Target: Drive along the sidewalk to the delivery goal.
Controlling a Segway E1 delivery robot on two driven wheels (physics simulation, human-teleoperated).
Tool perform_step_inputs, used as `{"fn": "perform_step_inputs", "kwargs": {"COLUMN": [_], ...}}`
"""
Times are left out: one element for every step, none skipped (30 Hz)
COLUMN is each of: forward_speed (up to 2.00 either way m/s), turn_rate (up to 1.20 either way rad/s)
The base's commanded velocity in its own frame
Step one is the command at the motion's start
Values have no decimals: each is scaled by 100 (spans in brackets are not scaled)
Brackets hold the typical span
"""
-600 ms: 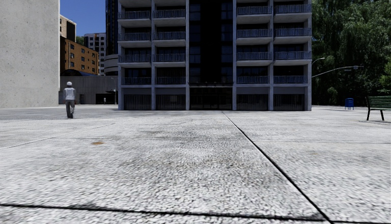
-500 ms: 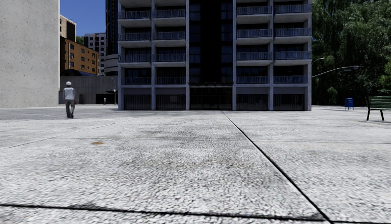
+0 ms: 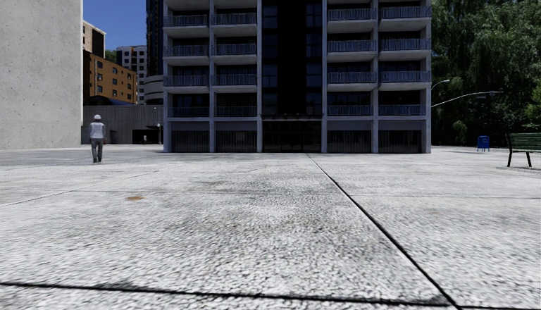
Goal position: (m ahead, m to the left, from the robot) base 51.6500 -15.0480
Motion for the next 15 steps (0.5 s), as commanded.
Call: {"fn": "perform_step_inputs", "kwargs": {"forward_speed": [0,0,0,0,0,0,0,0,0,0,0,0,56,200,200], "turn_rate": [0,0,0,0,0,0,0,0,0,0,0,0,0,0,0]}}
